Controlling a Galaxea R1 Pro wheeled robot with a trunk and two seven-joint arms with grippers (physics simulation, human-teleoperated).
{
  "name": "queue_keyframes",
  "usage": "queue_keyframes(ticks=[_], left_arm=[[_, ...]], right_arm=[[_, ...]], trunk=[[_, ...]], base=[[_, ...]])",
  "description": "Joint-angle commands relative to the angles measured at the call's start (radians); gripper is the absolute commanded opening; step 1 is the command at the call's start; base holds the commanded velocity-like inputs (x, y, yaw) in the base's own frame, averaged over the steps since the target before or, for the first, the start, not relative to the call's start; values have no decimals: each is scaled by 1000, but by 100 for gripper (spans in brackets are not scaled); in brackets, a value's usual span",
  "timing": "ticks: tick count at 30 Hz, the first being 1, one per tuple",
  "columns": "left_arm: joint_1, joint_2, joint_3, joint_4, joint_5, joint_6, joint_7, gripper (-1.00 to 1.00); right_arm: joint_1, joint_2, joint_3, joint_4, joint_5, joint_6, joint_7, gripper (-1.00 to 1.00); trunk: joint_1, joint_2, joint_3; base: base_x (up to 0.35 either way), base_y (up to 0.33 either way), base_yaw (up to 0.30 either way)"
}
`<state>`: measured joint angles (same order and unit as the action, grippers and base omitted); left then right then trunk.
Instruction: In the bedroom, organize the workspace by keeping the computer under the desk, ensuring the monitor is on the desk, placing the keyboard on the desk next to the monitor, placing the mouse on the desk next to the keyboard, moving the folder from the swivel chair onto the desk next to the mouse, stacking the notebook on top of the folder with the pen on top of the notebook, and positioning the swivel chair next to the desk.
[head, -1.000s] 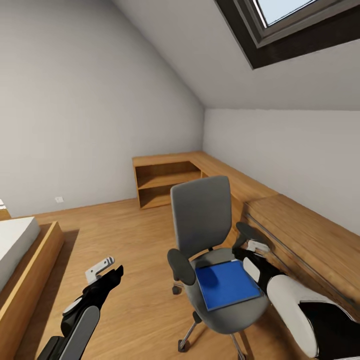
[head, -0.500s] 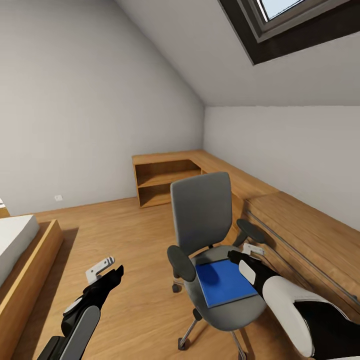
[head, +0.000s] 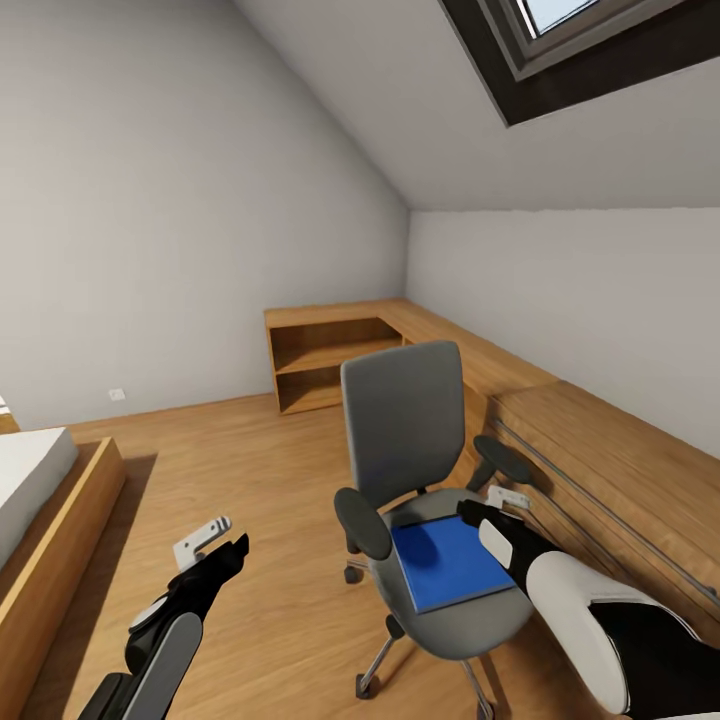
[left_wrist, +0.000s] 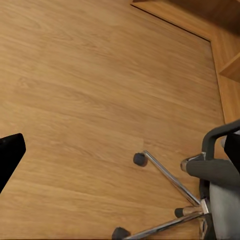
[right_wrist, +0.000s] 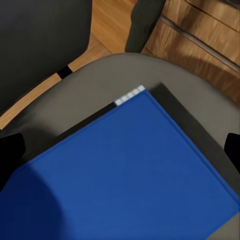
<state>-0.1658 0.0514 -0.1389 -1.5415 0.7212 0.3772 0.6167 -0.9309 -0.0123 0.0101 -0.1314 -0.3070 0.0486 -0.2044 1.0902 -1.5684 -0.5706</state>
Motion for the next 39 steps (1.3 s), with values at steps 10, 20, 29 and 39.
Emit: queue_keyframes(ticks=[10, 20, 29, 39], left_arm=[[-1, 1, -4, 4, 3, 4, 6, 100], [-1, 5, -37, 4, 2, 4, 5, 100], [-1, 6, -39, 5, 1, 2, 4, 100], [-1, 8, -32, -15, 4, 4, 3, 100]], right_arm=[[0, -1, 1, -2, -3, 5, -7, 100], [0, -9, 2, -1, -3, 5, -8, 100], [0, -9, 2, 0, -3, 5, -6, 100], [0, -9, 0, -1, -5, 8, -4, 100]], trunk=[[0, -1, -1], [0, -1, -1], [0, -1, -1], [0, -1, -1]], base=[[165, -88, 0], [122, -50, 0], [140, -8, 0], [33, 0, 0]])
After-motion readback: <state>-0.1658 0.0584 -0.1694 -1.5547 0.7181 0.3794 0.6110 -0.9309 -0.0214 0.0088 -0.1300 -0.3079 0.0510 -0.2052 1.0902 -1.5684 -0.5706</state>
